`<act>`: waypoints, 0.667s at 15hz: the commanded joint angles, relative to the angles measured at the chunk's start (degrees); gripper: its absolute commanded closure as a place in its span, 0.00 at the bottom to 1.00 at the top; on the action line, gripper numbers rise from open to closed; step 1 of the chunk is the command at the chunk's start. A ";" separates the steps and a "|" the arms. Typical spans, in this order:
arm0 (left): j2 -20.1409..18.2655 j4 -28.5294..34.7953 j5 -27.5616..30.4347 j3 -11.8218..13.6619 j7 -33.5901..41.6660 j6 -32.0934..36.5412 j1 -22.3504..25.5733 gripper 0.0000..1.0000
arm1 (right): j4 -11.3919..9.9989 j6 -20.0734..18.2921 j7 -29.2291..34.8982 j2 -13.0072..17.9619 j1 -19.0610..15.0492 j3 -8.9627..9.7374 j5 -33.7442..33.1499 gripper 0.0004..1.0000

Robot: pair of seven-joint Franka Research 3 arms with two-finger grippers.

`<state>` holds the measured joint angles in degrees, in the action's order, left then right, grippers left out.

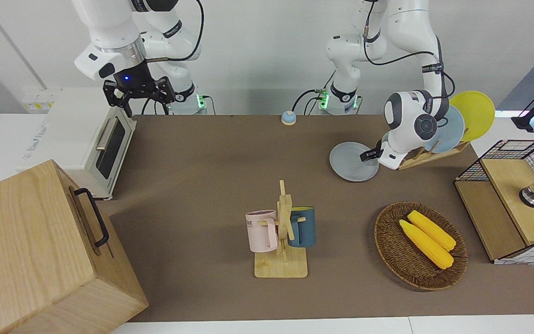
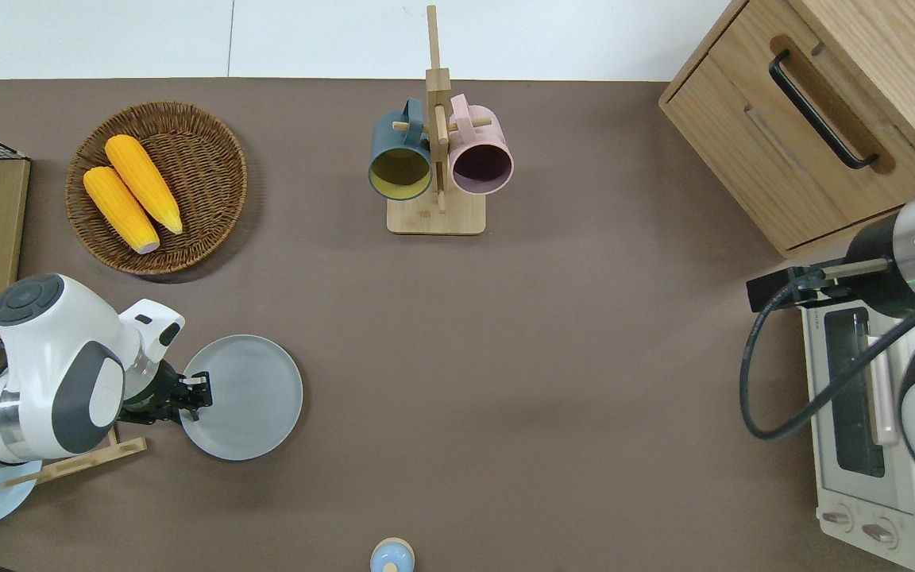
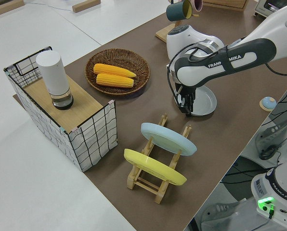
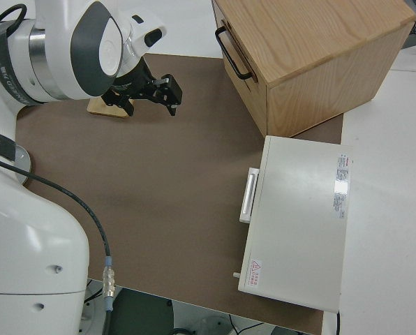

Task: Pick gray plate from table and place it on lower plate rack with left arm
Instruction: 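Close the left gripper on the plate rim and lift it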

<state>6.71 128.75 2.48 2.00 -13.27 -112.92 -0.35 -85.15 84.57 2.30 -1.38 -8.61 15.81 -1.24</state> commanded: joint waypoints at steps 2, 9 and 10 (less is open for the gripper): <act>0.15 0.71 0.25 0.11 -0.97 -0.90 -0.27 1.00 | 0.51 -0.81 0.69 0.07 -1.15 0.98 -0.08 0.02; -0.20 -3.23 -0.46 1.07 -1.05 3.65 -0.18 1.00 | 0.51 -0.81 0.69 0.07 -1.15 0.98 -0.08 0.02; -0.29 -4.90 -1.07 1.51 -0.97 5.68 -0.18 1.00 | 0.51 -0.81 0.69 0.15 -1.06 0.98 -0.08 0.02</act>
<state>6.13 128.01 2.72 2.20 -13.27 -111.78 -0.36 -85.15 84.57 2.30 -1.38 -8.61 15.81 -1.24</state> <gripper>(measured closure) 0.916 0.013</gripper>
